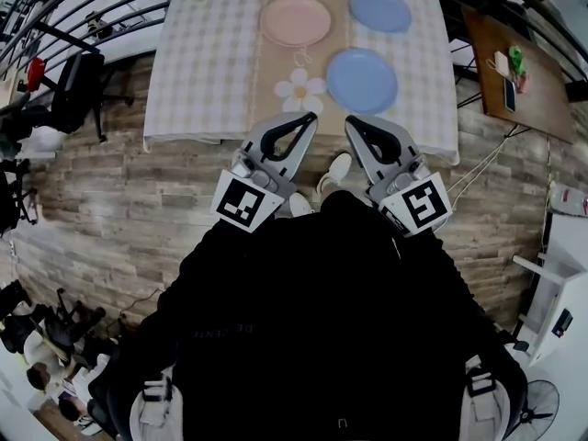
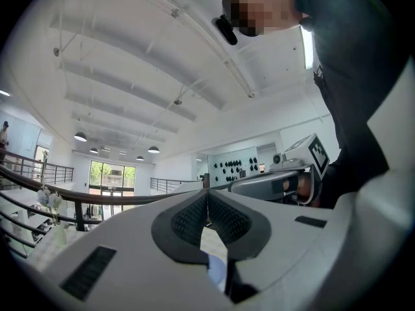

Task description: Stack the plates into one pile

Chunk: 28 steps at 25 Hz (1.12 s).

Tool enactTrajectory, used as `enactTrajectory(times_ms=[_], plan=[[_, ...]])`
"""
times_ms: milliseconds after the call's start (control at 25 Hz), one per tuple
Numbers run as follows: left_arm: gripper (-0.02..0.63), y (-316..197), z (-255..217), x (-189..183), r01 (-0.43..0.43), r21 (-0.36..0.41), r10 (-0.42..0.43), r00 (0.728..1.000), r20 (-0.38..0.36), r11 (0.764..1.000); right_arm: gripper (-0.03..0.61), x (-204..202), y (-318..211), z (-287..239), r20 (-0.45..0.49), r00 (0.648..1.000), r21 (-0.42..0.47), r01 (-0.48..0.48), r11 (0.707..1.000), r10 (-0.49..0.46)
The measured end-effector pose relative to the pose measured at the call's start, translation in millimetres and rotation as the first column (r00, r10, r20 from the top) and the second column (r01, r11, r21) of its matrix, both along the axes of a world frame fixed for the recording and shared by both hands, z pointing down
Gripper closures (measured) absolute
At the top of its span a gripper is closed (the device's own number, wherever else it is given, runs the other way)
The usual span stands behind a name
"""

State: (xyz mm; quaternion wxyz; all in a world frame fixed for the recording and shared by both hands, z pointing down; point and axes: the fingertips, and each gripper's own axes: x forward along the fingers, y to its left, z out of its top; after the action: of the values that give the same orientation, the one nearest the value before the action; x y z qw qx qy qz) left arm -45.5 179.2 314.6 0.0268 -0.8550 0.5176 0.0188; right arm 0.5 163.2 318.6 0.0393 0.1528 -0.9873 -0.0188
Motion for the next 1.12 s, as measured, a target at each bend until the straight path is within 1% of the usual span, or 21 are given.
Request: enactTrajectory(times_ms=[200, 360, 480, 600, 760, 1000, 1120], plan=[[0.594, -23.7, 0.4, -5.5, 0.019, -0.011, -0.019, 0.999, 0.027, 1.000, 0.571, -6.4, -27.9, -2.6, 0.028, 1.000, -0.008, 0.012, 1.000, -0.012], [0.594, -50.0, -0.8, -7.9, 0.026, -0.015, -0.025, 0.999, 0.028, 1.000, 0.571, -8.4, -55.8, -5.7, 0.040, 0.999, -0.014, 0.010, 1.000, -0.010], [0.594, -74.0, -0.8, -6.4, 0.019, -0.016, -0.018, 0.999, 0.039, 1.000, 0.571, -7.9, -81.0, -7.1, 0.052, 0.999, -0.026, 0.000, 1.000, 0.001], [0.594, -100.1, -1.6, -3.1, 0.015, -0.018, -0.014, 0.999, 0.041, 1.000, 0.571, -2.4, -107.3, -0.2, 0.038, 0.999, -0.016, 0.002, 1.000, -0.002], [0.594, -132.3, -2.2, -1.0, 0.011, -0.030, -0.010, 0.999, 0.042, 0.999, 0.571, -1.7, -140.1, 2.1, 0.046, 0.999, -0.045, -0.005, 0.999, 0.007], [0.594, -170.7, -8.2, 4.4, 0.000, -0.030, 0.002, 0.999, 0.044, 1.000, 0.571, -2.0, -179.2, -7.2, 0.066, 0.998, -0.044, -0.008, 0.999, 0.011], [0.594, -187.5, -5.5, 9.3, -0.005, -0.044, 0.007, 0.999, 0.052, 0.999, 0.571, 2.7, -197.1, -4.7, 0.073, 0.997, -0.057, -0.013, 0.998, 0.017]])
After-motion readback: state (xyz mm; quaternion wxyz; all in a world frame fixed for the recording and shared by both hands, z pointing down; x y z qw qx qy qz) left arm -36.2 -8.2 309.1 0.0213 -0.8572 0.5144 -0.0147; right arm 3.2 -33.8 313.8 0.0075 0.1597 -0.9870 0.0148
